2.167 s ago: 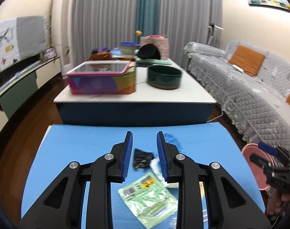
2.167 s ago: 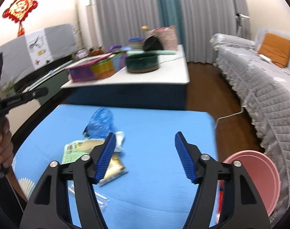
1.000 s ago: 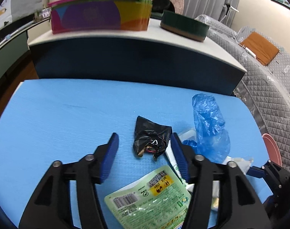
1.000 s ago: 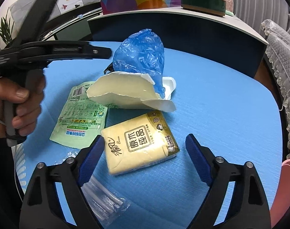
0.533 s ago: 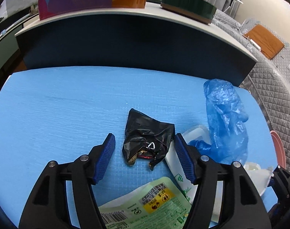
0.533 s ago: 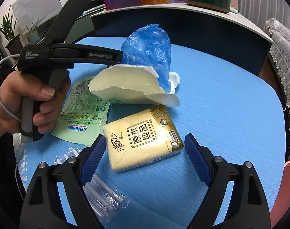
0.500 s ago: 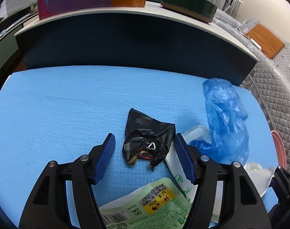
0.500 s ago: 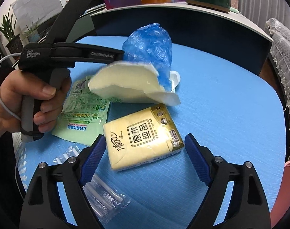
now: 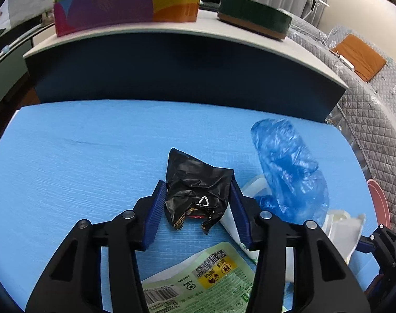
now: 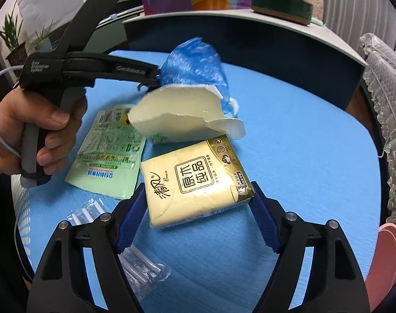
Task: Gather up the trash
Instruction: 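Grasp the black plastic bag with the left tool while the right tool grasps the yellow tissue pack, then lift both held items and carry them toward the pink bin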
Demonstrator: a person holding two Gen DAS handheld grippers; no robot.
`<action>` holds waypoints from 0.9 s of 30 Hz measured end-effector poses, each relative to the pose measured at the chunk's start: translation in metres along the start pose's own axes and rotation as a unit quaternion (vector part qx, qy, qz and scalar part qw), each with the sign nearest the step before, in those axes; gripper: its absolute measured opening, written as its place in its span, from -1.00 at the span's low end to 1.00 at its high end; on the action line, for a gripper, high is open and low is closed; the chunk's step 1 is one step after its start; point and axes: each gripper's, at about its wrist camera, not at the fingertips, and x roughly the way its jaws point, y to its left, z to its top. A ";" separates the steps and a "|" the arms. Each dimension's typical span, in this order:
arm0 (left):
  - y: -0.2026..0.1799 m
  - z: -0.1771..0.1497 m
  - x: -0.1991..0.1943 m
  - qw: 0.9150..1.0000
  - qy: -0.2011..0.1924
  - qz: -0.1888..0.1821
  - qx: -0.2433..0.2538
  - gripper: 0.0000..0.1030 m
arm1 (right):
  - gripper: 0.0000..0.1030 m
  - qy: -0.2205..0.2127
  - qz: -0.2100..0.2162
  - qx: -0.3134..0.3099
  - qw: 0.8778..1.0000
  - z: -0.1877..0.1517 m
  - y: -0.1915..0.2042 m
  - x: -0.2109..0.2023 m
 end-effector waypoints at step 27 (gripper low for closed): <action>-0.031 -0.008 -0.069 0.997 -0.069 -0.012 0.030 -0.07 | 0.47 -0.090 -0.066 0.053 0.992 -0.003 -0.025 -0.078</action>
